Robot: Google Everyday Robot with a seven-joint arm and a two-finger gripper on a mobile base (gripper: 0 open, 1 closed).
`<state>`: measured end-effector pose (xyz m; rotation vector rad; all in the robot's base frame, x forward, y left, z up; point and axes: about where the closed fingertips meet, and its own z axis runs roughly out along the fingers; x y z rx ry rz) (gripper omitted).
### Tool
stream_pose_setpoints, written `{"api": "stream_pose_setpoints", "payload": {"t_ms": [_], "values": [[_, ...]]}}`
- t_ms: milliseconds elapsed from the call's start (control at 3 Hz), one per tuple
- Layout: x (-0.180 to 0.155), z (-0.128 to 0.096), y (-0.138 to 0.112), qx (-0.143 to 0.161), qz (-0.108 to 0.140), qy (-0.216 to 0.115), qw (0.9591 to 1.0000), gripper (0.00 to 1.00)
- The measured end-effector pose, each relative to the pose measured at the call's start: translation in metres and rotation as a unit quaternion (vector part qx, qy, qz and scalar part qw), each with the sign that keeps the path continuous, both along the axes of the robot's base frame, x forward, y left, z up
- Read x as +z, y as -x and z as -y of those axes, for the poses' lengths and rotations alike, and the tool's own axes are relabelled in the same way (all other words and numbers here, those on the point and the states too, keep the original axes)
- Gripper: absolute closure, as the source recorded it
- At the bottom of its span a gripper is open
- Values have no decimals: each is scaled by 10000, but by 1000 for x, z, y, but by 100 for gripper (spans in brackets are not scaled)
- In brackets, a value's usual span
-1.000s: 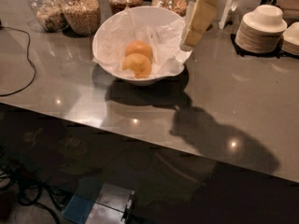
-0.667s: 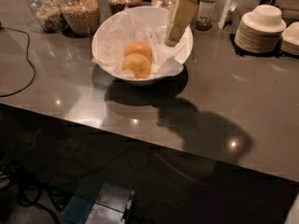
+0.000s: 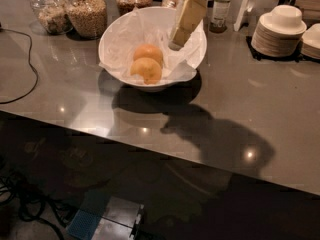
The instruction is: Pick orange from white bowl
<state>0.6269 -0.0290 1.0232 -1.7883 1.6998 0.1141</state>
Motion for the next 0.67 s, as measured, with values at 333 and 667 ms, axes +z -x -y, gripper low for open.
{"api": "stream_pose_setpoints", "payload": {"t_ms": [333, 667], "values": [[-4, -20, 1, -710, -110, -664, 9952, 0], [12, -32, -24, -1488, 151, -1002, 9837, 0]]}}
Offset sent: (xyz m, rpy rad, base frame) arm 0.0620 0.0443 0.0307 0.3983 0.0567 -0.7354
